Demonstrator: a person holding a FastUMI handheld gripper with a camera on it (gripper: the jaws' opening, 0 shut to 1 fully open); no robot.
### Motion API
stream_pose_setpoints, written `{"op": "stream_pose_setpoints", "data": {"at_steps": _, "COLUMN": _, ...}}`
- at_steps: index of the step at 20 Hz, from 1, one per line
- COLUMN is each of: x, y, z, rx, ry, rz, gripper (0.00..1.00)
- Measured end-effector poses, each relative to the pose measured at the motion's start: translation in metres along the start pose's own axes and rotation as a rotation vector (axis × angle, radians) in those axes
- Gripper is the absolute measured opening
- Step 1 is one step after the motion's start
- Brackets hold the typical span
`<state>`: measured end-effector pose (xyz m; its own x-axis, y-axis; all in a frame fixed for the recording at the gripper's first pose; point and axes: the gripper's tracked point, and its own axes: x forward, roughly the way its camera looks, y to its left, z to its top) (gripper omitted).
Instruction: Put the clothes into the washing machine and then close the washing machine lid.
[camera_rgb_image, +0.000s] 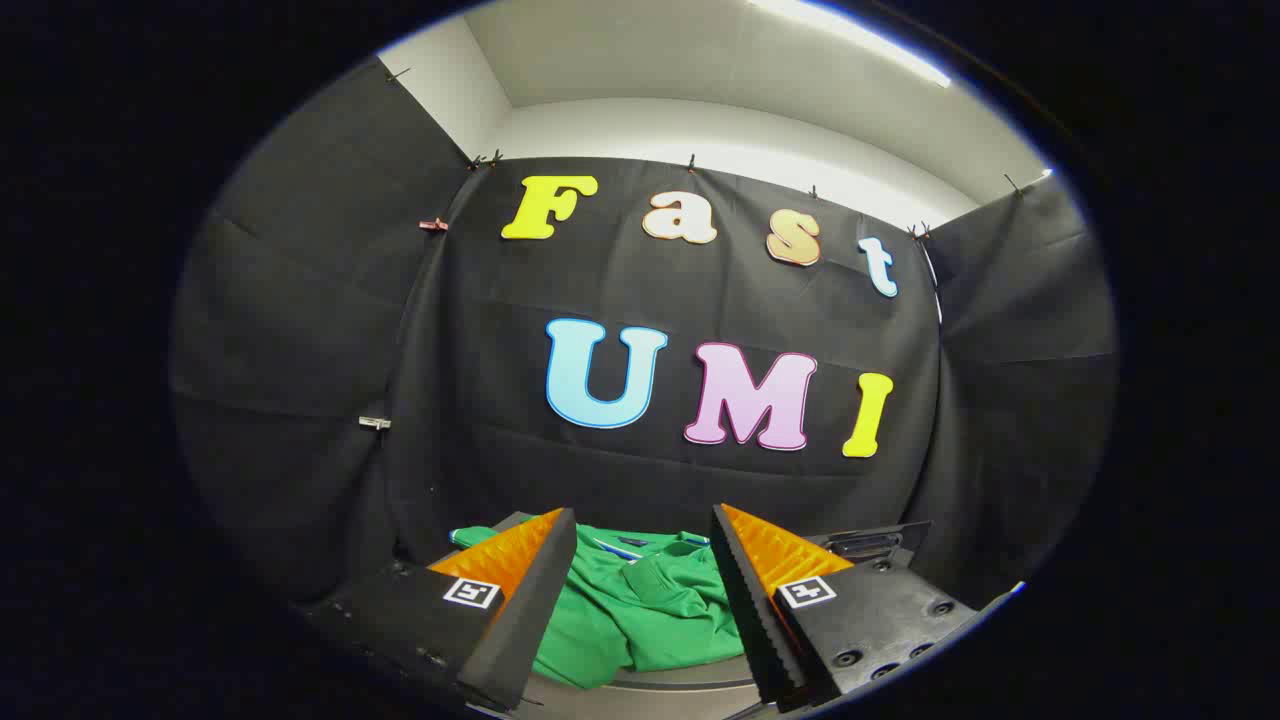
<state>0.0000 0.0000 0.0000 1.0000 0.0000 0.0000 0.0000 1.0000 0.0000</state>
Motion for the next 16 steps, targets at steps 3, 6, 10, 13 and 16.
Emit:
{"op": "stream_pose_setpoints", "data": {"at_steps": 3, "x": 0.001, "y": 0.005, "z": 0.001, "rx": -0.020, "ry": -0.008, "rz": 0.005, "gripper": 0.85}}
{"op": "stream_pose_setpoints", "data": {"at_steps": 6, "x": 0.000, "y": 0.008, "z": 0.001, "rx": -0.028, "ry": -0.011, "rz": 0.013, "gripper": 0.83}}
{"op": "stream_pose_setpoints", "data": {"at_steps": 10, "x": -0.001, "y": 0.008, "z": 0.004, "rx": 0.005, "ry": -0.004, "rz": 0.026, "gripper": 0.82}}
{"op": "stream_pose_setpoints", "data": {"at_steps": 13, "x": 0.003, "y": 0.002, "z": 0.001, "rx": 0.012, "ry": 0.006, "rz": 0.016, "gripper": 0.82}}
{"op": "stream_pose_setpoints", "data": {"at_steps": 16, "x": 0.004, "y": -0.002, "z": 0.001, "rx": 0.009, "ry": 0.011, "rz": 0.010, "gripper": 0.83}}
